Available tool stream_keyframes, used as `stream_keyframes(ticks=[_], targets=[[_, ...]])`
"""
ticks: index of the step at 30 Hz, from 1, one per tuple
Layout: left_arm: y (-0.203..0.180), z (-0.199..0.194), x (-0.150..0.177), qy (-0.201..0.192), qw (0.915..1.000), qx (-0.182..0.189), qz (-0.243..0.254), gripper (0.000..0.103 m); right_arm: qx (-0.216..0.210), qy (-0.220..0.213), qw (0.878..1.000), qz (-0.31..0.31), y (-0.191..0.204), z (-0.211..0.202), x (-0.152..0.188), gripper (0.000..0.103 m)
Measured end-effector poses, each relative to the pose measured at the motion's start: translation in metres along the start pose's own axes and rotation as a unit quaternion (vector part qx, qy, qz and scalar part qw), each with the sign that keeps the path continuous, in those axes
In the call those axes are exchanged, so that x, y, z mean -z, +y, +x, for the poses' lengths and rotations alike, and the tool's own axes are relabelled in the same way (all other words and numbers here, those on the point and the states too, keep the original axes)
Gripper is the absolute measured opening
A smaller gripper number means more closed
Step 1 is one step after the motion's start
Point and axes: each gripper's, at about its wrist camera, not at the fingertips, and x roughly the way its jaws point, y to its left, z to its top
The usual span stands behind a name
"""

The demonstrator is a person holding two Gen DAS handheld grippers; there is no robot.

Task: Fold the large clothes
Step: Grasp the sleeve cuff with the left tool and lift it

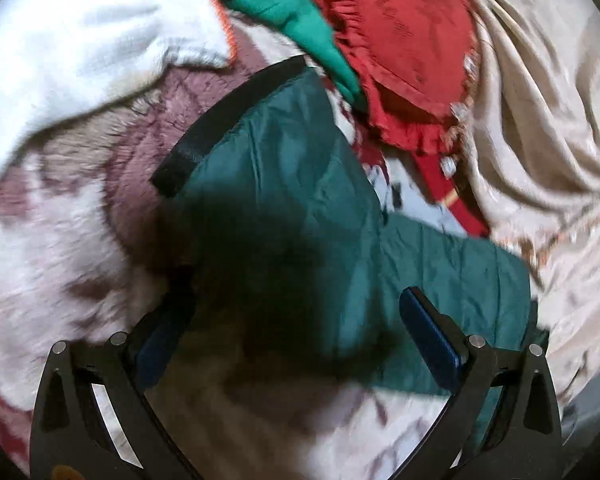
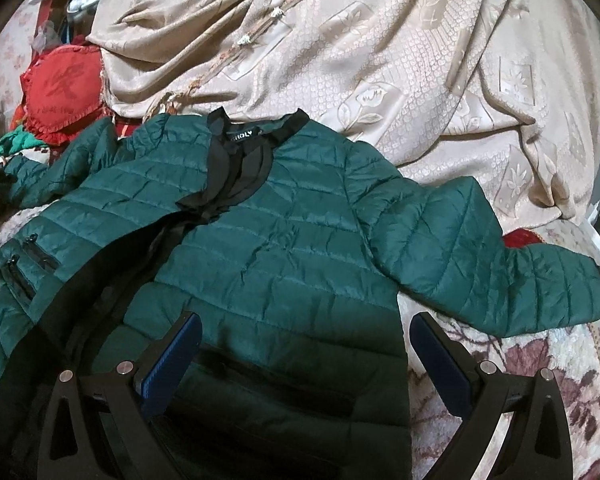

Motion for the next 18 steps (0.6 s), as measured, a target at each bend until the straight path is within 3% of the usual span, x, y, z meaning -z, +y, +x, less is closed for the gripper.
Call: stream_keyframes(ticks=[4, 6, 7, 14, 16, 18], targets=[[-0.003, 0.006, -0.002, -0.015, 0.9995, 0.001, -0.026, 0.1, 0.001, 0.006, 1.0, -0.006, 0.002, 0.004, 0.0, 0.103], [-0.006, 0.005, -0.005, -0.027, 0.9993, 0.003, -0.026, 0.049, 0.001, 0.006, 1.0, -0.008, 0.002, 0.005, 0.0, 0.103], [-0.006, 0.003, -0.007, -0.023, 0.9995, -0.006, -0.022, 0.016, 0.0, 0.006, 1.0, -0.008, 0.002, 0.005, 0.0, 0.103], [-0.018, -0.049, -0.016, -0.091, 0.9955, -0.023, 0.019, 0.012, -0.003, -0.004, 1.0, 0.0, 0.0, -0.001, -0.003, 0.103], [-0.016, -0.074, -0.024, -0.126, 0.9909, -0.045, 0.014, 0.012, -0.003, -0.008, 1.0, 0.003, -0.002, -0.004, -0.003, 0.103], [-0.016, -0.084, -0.029, -0.135, 0.9894, -0.053, 0.007, 0.012, 0.0, -0.008, 1.0, 0.004, -0.003, -0.008, -0.003, 0.103]])
